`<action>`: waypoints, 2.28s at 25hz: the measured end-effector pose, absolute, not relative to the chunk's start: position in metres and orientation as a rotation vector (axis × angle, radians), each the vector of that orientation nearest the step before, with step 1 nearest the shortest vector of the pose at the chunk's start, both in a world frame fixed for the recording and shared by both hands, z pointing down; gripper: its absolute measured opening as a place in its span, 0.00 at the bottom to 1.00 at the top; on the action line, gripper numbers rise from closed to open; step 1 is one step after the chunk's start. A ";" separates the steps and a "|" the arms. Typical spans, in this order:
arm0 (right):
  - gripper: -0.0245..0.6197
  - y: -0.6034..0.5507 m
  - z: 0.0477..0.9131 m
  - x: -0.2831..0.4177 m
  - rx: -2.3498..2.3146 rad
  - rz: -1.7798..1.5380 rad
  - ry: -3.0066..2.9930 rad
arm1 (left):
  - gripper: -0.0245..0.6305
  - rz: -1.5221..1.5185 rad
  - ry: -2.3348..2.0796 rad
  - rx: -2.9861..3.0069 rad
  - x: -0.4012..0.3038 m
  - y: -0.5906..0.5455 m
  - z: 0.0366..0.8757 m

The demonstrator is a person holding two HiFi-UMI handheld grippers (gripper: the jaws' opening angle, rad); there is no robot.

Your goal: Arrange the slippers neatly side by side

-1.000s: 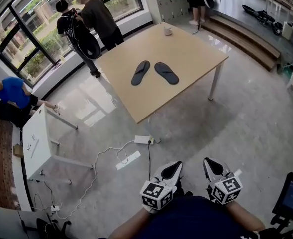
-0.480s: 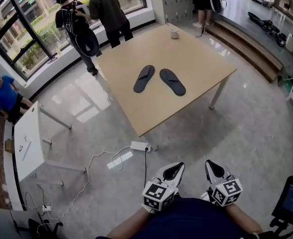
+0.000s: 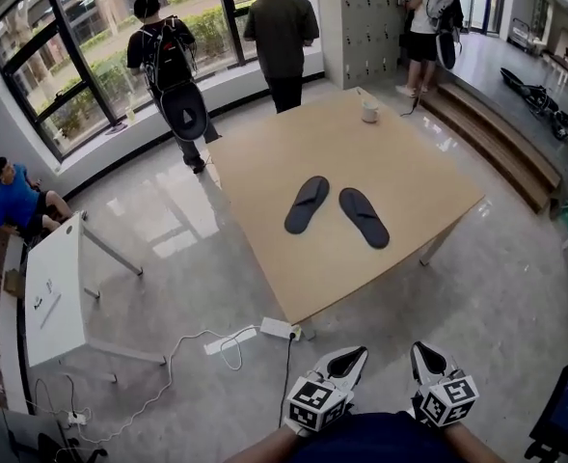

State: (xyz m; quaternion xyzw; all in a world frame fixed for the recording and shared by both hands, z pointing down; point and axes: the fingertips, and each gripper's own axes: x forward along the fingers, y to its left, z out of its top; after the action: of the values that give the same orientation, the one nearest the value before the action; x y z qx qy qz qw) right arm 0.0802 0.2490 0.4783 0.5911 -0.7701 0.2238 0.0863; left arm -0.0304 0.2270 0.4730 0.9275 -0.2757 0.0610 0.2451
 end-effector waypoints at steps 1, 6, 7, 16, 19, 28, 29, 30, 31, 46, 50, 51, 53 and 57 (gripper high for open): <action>0.05 0.240 0.477 0.079 1.764 0.662 -2.300 | 0.04 0.168 -0.752 2.537 -0.032 0.218 0.473; 0.05 0.206 0.480 0.082 1.765 0.680 -2.317 | 0.04 0.178 -0.768 2.544 -0.032 0.181 0.472; 0.05 0.201 0.481 0.084 1.764 0.688 -2.320 | 0.04 0.184 -0.772 2.543 -0.030 0.176 0.472; 0.05 0.133 0.489 0.092 1.631 0.737 -2.439 | 0.04 0.236 -0.897 2.504 -0.012 0.123 0.473; 0.05 0.092 0.488 0.107 1.576 0.737 -2.487 | 0.04 0.242 -0.975 2.474 0.001 0.089 0.472; 0.05 0.043 0.486 0.146 1.479 0.723 -2.572 | 0.04 0.250 -1.115 2.401 0.037 0.051 0.471; 0.05 0.037 0.486 0.148 1.457 0.724 -2.583 | 0.04 0.248 -1.131 2.385 0.040 0.046 0.471; 0.05 0.032 0.486 0.150 1.437 0.726 -2.594 | 0.04 0.252 -1.149 2.374 0.042 0.041 0.473; 0.05 0.027 0.487 0.151 1.421 0.728 -2.604 | 0.04 0.258 -1.166 2.366 0.043 0.038 0.476; 0.05 -0.021 0.513 0.146 1.270 0.767 -2.634 | 0.04 0.231 -1.307 2.271 0.036 -0.009 0.481; 0.06 -0.044 0.518 0.134 1.270 0.753 -2.611 | 0.07 0.218 -1.253 2.256 0.021 -0.030 0.502; 0.06 -0.052 0.517 0.131 1.269 0.741 -2.608 | 0.08 0.213 -1.252 2.264 0.015 -0.040 0.503; 0.06 -0.070 0.515 0.127 1.262 0.719 -2.599 | 0.09 0.199 -1.262 2.278 0.005 -0.062 0.502; 0.08 -0.095 0.515 0.123 1.246 0.703 -2.564 | 0.10 0.178 -1.257 2.276 -0.007 -0.095 0.503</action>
State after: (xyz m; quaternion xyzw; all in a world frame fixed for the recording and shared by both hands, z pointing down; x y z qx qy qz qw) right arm 0.1226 -0.0954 0.5147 0.4221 -0.8687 0.2382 0.1024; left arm -0.0071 -0.0946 0.5030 0.8422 -0.4652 0.0660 0.2644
